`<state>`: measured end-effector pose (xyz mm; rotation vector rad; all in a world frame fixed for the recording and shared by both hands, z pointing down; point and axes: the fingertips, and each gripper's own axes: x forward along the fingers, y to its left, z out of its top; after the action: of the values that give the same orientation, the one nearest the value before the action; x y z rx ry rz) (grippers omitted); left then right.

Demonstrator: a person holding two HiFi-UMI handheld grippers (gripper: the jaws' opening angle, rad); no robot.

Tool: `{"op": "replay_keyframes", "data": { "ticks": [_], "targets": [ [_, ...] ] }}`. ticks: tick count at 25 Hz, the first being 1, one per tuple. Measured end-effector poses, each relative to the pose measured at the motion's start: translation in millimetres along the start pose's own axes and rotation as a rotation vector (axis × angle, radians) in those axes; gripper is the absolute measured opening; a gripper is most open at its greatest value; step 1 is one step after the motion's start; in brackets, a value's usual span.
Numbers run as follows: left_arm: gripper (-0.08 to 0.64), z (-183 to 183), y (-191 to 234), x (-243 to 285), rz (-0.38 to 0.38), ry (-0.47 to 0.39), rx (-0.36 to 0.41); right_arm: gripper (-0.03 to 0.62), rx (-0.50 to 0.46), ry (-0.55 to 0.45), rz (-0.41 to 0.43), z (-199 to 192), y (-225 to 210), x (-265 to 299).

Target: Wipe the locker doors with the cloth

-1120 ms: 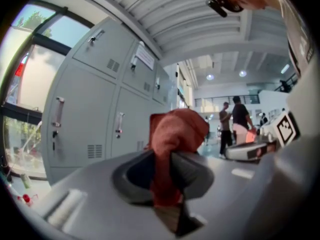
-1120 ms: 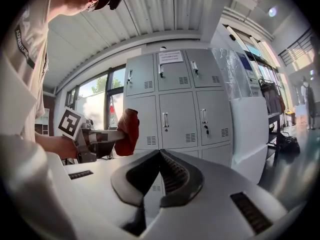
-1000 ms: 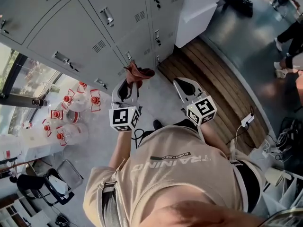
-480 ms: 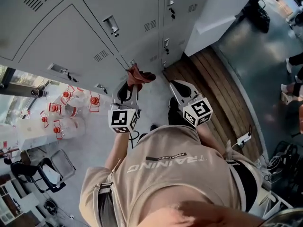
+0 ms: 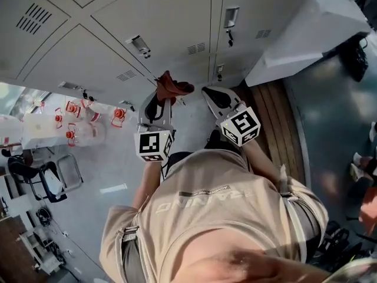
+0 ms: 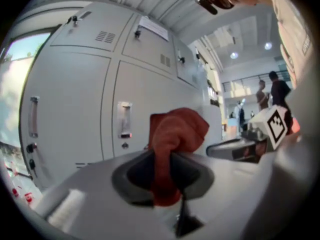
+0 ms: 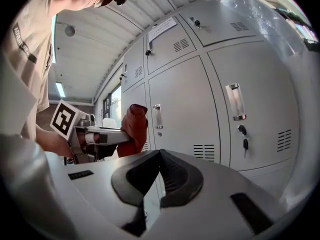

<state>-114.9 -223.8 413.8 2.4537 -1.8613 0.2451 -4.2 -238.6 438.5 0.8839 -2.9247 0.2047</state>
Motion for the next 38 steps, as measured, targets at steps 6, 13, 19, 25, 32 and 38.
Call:
{"op": "replay_keyframes", "data": {
  "ticks": [6,13,19,25,32,38],
  "targets": [
    [0.081,37.4,15.6,19.7,0.078,-0.014,0.163,0.013,0.025,0.019,0.123,-1.9,1.4,25.2],
    [0.081,124.1,58.7,29.2,0.144,-0.108,0.435,0.014,0.011,0.038,0.127,0.8,0.4,46.3],
    [0.081,209.2,75.9,27.6,0.234,-0.186,0.735,0.014,-0.026,0.034,0.096,9.2,1.1,43.7],
    [0.081,264.3,88.6,24.4,0.369,-0.193,0.994,0.014,-0.035,0.041,0.102,10.5,10.5,47.0],
    [0.08,264.9,96.0,49.1,0.486,-0.169,1.153,0.014,-0.023,0.059,0.095,3.6,14.5,44.9],
    [0.075,234.5,94.1,59.9,0.463,-0.167,1.156,0.014,-0.03,0.075,0.088,2.1,10.0,43.6]
  ]
}}
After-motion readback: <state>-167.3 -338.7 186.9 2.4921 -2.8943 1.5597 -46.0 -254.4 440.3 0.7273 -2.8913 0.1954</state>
